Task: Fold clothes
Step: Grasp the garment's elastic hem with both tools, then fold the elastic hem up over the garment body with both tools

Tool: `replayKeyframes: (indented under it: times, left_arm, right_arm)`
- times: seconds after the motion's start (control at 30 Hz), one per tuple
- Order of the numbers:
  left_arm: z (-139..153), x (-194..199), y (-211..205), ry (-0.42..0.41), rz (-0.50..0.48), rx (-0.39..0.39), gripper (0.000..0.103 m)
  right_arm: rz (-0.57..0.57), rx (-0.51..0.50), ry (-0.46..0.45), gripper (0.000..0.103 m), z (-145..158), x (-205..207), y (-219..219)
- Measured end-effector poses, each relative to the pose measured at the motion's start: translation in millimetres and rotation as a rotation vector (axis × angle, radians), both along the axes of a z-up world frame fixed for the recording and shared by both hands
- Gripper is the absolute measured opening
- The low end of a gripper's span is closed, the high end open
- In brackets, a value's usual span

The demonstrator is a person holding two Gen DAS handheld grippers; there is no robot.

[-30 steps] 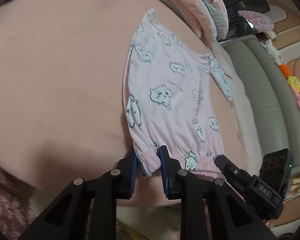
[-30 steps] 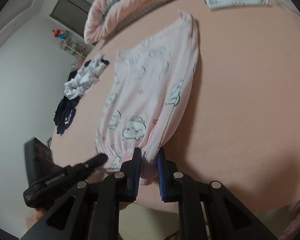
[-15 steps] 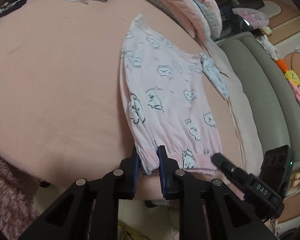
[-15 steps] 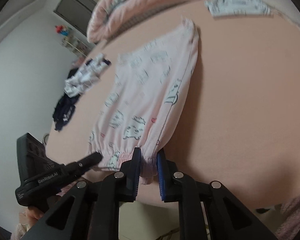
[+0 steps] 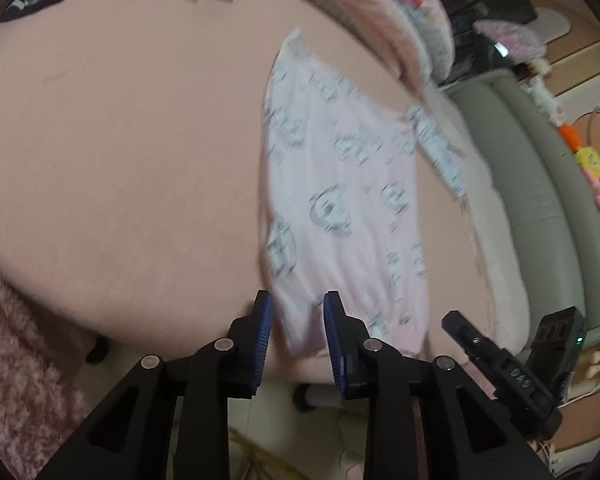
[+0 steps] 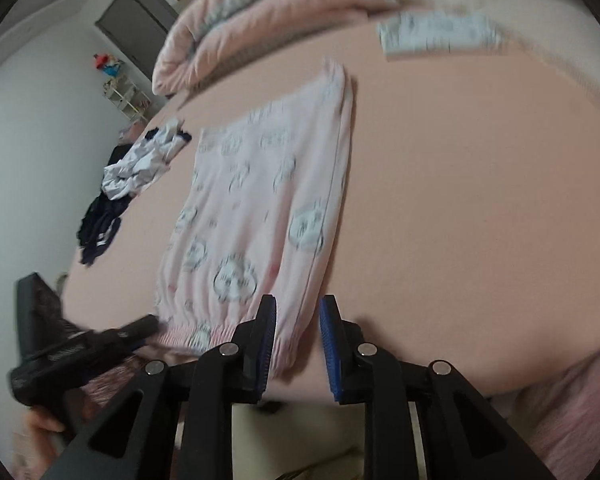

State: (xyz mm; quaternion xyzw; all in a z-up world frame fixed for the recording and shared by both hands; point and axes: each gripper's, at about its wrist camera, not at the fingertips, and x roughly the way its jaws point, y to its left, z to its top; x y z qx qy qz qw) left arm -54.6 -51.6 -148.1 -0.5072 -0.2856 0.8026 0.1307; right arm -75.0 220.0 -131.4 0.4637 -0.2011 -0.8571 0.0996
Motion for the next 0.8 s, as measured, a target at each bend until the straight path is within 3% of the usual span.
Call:
replayKeyframes:
  times: [0.17,0.3,0.37,0.5,0.63,0.8]
  left_arm:
    - [21.8,-19.4,26.0,0.107,-0.088,-0.132,0.024]
    - [1.6,-32.8,46.9,-0.006,-0.145,-0.325,0.024]
    - [-7.5,-31.0,35.8,-0.034,-0.082,-0.348,0.025]
    - [2.8,-17.5,15.8,0.002,0.020,-0.338,0.025]
    - [-2.9,-17.4,15.2,0.006,0.002,-0.126,0.025]
    - [-18.7,-10.4,18.6,-0.053,-0.012,-0.067,0.026]
  right_arm:
    - [0.097,0.119,0.029,0.022,-2.6,-18.2,-34.9]
    - [0.164,0.247,-0.073,0.022,-27.1,-25.4,-46.8]
    - [0.148,0.246,-0.086,0.023,-26.9,-19.4,-37.7]
    - [0.085,0.161,-0.087,0.032,-20.2,-5.4,-11.9]
    - [0.041,0.032,-0.092,0.033,-17.4,-3.7,2.7]
    - [0.108,-0.013,-0.122,0.033,-25.1,0.2,-9.8]
